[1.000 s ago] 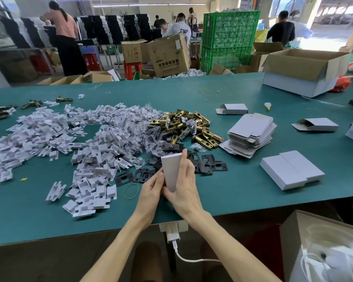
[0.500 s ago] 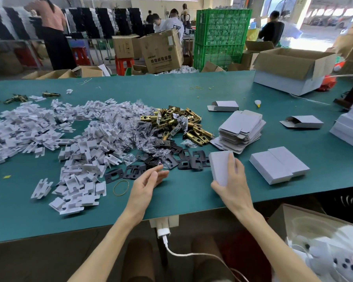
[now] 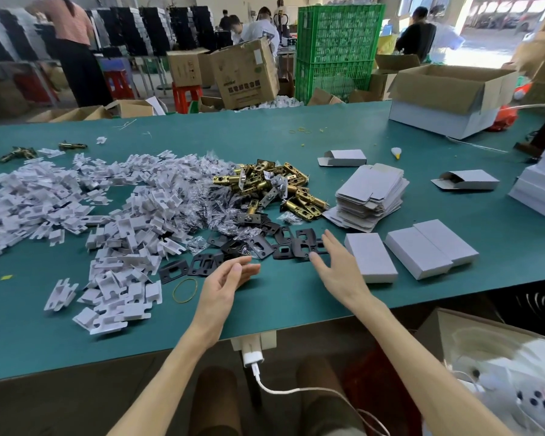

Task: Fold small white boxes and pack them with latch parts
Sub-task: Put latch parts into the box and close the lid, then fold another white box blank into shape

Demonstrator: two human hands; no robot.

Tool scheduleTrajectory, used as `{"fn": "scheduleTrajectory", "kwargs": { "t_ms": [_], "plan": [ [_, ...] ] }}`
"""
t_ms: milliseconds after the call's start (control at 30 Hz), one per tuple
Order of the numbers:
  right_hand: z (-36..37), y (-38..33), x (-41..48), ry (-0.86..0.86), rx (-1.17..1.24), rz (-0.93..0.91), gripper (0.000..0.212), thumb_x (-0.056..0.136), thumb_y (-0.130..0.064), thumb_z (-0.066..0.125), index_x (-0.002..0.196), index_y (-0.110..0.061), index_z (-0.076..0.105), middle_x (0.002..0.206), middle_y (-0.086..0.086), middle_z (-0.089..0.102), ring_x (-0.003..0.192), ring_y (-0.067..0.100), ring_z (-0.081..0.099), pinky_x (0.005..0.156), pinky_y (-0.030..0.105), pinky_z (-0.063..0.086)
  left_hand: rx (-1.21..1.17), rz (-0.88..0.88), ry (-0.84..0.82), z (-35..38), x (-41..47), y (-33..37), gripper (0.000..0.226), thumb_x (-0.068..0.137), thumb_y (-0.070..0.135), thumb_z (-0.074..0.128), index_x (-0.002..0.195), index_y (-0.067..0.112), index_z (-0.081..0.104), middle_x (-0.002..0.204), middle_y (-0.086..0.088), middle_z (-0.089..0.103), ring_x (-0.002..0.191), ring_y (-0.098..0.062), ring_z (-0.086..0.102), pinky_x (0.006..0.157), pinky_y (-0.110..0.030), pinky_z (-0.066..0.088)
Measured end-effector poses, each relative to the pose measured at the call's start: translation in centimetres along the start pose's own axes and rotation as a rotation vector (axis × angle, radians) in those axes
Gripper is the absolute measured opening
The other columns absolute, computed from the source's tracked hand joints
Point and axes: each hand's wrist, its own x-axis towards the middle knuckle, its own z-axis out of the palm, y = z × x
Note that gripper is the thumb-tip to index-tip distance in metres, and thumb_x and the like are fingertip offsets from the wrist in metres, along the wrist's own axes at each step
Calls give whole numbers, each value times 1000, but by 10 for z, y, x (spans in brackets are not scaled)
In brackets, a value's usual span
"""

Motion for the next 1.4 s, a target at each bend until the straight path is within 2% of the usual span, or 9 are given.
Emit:
{"fn": "scheduleTrajectory", "kwargs": {
  "t_ms": [267, 400, 567, 667, 833, 933, 1100, 1267, 1400],
  "plan": [
    [-12, 32, -5, 116, 181, 115, 60, 106, -33, 52, 157, -8, 34, 165, 4, 32, 152, 18, 29, 126, 38, 22, -7, -2, 3, 1, -2, 1, 29, 111, 15, 43, 125, 12, 69, 115, -6, 78, 113, -21, 72, 102, -26, 54],
    [-31, 50, -7, 131, 231, 114, 52, 106, -31, 53, 154, -13, 43, 159, -1, 41, 141, 4, 38, 113, 17, 25, -3, 0, -4, 1, -2, 1, 29, 111, 14, 43, 124, 11, 69, 114, -6, 78, 113, -22, 72, 101, -24, 53],
    [-51, 66, -3, 149, 226, 102, 43, 106, -29, 53, 146, -13, 55, 154, 1, 49, 144, 14, 42, 120, 28, 28, 4, 8, -6, 1, -3, 1, 29, 111, 14, 44, 124, 11, 69, 114, -6, 78, 112, -21, 72, 101, -24, 54],
    [-61, 68, 3, 161, 148, 109, 38, 105, -29, 56, 137, -11, 64, 143, 3, 60, 139, 18, 49, 110, 24, 34, 9, 7, -9, 1, -4, 2, 28, 111, 12, 44, 124, 11, 69, 113, -6, 78, 112, -20, 73, 102, -25, 54],
    [-73, 37, 24, 154, 102, -20, 21, 99, -28, 66, 110, -13, 76, 103, -3, 75, 100, 16, 69, 90, 27, 51, 5, 2, -14, 3, -2, 5, 26, 110, 11, 45, 122, 10, 69, 111, -6, 79, 111, -20, 73, 100, -23, 54],
    [-80, 11, 58, 251, 17, -114, 19, 96, -18, 70, 113, -9, 74, 110, 4, 74, 106, 20, 67, 92, 20, 47, 9, -3, -12, 3, -2, 4, 25, 110, 11, 46, 121, 10, 69, 110, -6, 79, 110, -21, 73, 101, -24, 54],
    [-86, -4, 113, 165, -380, -31, 51, 99, -27, 65, 141, -1, 51, 144, 18, 51, 137, 34, 40, 116, 42, 31, 31, -3, 4, 3, -3, 5, 24, 110, 10, 47, 119, 9, 69, 108, -6, 79, 107, -21, 74, 98, -25, 55],
    [-83, 11, 114, 109, -621, -10, 23, 99, -19, 60, 108, 1, 60, 115, 22, 63, 112, 39, 52, 91, 45, 45, 65, -7, 13, 4, -4, 6, 23, 110, 9, 48, 115, 12, 70, 104, -3, 80, 105, -18, 74, 95, -23, 55],
    [-88, 13, 104, 157, -614, -21, 21, 102, -13, 50, 107, 0, 65, 110, 25, 66, 104, 41, 57, 79, 45, 49, 73, -15, 5, 5, -4, 6, 22, 109, 10, 50, 114, 13, 71, 103, -3, 80, 105, -18, 74, 95, -23, 55]
  ]
}}
